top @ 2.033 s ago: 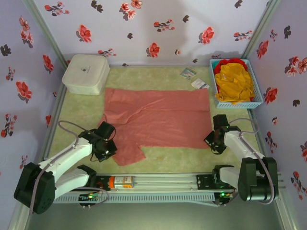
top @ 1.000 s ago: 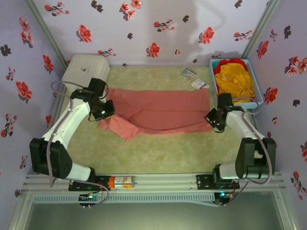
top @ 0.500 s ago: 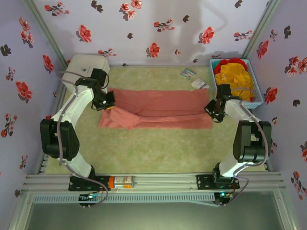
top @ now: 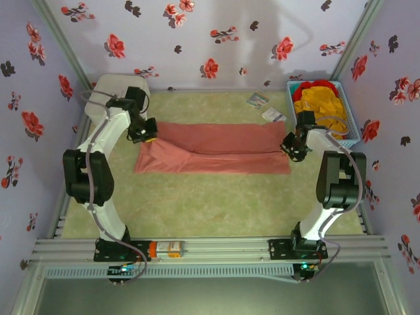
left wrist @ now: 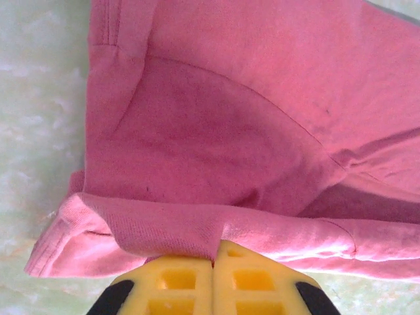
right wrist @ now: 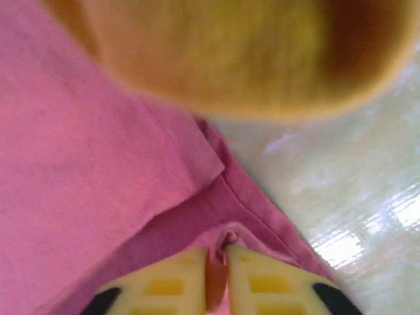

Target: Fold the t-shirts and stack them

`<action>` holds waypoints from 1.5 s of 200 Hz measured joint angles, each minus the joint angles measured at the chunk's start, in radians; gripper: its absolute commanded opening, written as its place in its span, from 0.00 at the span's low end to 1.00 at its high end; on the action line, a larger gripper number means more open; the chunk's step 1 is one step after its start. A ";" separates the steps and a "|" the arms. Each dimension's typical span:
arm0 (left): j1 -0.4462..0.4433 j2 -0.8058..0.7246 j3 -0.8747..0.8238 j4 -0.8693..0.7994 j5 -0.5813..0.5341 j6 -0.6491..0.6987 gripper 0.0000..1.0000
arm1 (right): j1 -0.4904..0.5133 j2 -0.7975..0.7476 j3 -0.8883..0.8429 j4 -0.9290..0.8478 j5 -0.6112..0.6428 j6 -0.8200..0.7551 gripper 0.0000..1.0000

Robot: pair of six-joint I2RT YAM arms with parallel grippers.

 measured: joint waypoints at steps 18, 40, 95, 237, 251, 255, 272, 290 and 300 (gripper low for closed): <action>0.008 0.039 0.011 0.002 -0.001 0.008 0.35 | 0.000 0.018 0.010 0.022 -0.019 -0.005 0.39; 0.031 0.077 0.022 0.004 -0.002 0.015 0.37 | 0.000 0.012 0.000 0.068 -0.055 -0.012 0.59; 0.040 -0.027 -0.097 0.049 0.016 0.004 0.42 | 0.000 -0.127 -0.119 0.161 -0.117 -0.015 0.84; -0.076 -0.238 -0.614 0.466 0.085 -0.234 0.54 | 0.023 -0.265 -0.295 0.196 -0.150 -0.016 0.85; -0.076 -0.210 -0.610 0.484 0.082 -0.241 0.53 | 0.023 -0.266 -0.295 0.195 -0.150 -0.017 0.85; -0.076 -0.202 -0.607 0.488 0.081 -0.242 0.53 | 0.023 -0.266 -0.295 0.192 -0.150 -0.017 0.85; -0.076 -0.171 -0.599 0.509 0.076 -0.245 0.53 | 0.023 -0.266 -0.295 0.184 -0.149 -0.025 0.85; -0.076 -0.159 -0.599 0.524 0.069 -0.245 0.52 | 0.023 -0.266 -0.294 0.172 -0.145 -0.038 0.85; -0.076 -0.159 -0.597 0.530 0.065 -0.245 0.51 | 0.023 -0.266 -0.294 0.163 -0.142 -0.043 0.84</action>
